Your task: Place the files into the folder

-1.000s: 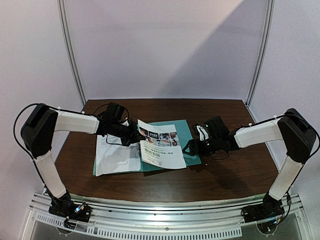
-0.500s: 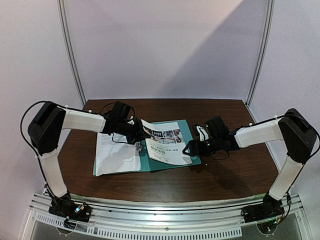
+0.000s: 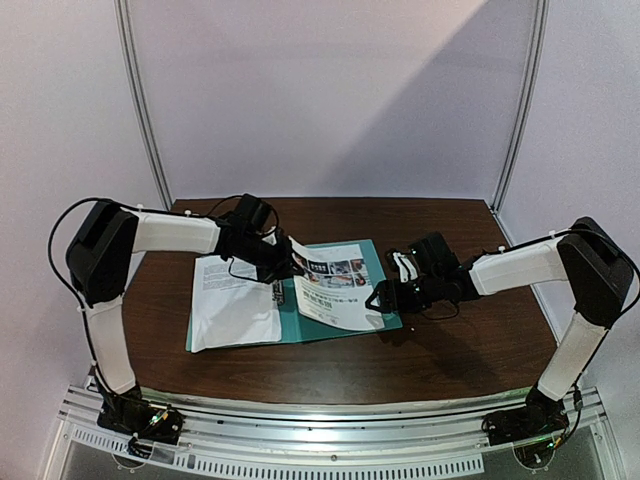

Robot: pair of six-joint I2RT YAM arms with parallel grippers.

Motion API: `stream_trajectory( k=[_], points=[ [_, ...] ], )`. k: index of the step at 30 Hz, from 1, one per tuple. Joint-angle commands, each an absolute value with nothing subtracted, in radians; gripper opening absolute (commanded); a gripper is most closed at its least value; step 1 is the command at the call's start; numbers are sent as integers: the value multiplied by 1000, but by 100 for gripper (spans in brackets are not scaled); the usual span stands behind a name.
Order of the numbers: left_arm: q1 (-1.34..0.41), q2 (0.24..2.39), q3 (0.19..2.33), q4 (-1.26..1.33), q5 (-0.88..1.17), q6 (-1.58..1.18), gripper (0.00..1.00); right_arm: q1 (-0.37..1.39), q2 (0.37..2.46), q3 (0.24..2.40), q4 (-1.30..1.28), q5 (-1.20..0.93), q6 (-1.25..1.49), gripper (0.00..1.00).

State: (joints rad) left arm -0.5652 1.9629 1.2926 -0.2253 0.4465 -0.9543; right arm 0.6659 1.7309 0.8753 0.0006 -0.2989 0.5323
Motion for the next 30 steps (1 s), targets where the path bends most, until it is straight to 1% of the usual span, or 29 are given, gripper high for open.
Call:
stream_trajectory(
  k=[1, 3, 8, 19, 30],
  points=[
    [-583, 2015, 1379, -392, 399, -821, 0, 672, 1734, 866, -82, -299, 523, 72],
    [-583, 2008, 1369, -404, 384, -818, 0, 672, 1733, 869, -85, -296, 522, 72],
    [-587, 2012, 1332, -327, 391, -864, 0, 671, 1739, 871, -82, -300, 523, 72],
    [-619, 2060, 1381, -272, 379, -925, 0, 671, 1741, 871, -84, -304, 525, 72],
    [-627, 2017, 1333, -193, 294, -1003, 0, 672, 1746, 862, -79, -309, 527, 71]
  ],
)
